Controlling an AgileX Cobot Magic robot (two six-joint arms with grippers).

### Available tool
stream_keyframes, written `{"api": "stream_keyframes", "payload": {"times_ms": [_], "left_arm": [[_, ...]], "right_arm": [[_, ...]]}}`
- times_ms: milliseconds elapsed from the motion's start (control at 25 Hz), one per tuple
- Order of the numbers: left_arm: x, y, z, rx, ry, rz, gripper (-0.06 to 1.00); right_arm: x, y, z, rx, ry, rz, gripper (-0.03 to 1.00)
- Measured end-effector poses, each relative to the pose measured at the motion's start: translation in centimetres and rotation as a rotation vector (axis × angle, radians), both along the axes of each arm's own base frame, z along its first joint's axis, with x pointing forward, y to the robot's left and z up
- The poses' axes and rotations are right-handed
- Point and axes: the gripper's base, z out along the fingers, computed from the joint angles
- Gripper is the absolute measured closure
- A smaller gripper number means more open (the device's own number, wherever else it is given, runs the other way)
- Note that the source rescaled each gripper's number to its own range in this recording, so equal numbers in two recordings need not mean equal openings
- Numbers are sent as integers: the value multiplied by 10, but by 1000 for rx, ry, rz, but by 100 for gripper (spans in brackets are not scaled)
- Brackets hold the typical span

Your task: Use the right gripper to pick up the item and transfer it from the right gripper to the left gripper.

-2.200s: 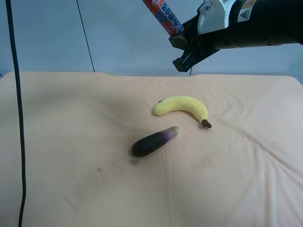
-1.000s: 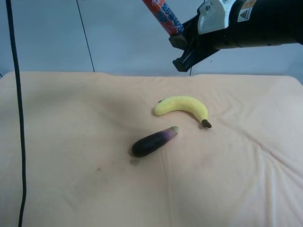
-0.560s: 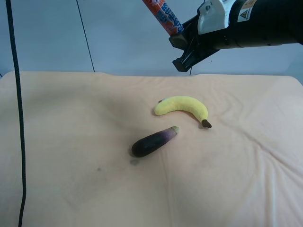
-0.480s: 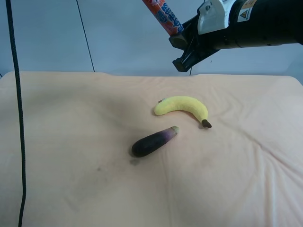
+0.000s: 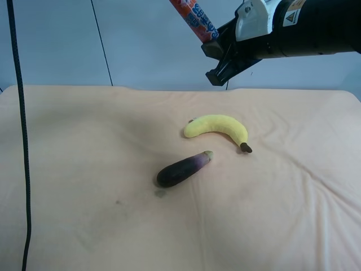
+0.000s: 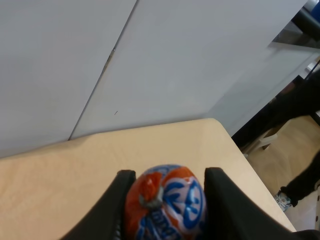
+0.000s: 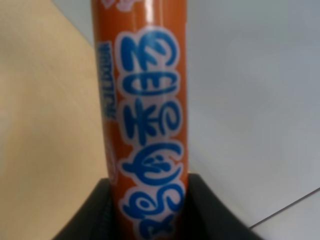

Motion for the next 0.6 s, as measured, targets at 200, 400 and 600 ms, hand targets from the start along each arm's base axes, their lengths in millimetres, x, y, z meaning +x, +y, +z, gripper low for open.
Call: {"api": "stream_keyframes", "payload": {"times_ms": [200, 400, 600], "left_arm": [[0, 0, 0, 2, 3, -2, 91], [-1, 0, -2, 9, 16, -10, 91], [-2, -2, -5, 27, 47, -28, 91]], "right_arm": [[0, 0, 0, -1, 1, 0, 96], [0, 0, -1, -4, 7, 0, 96], [-1, 0, -2, -14, 21, 1, 97]]}}
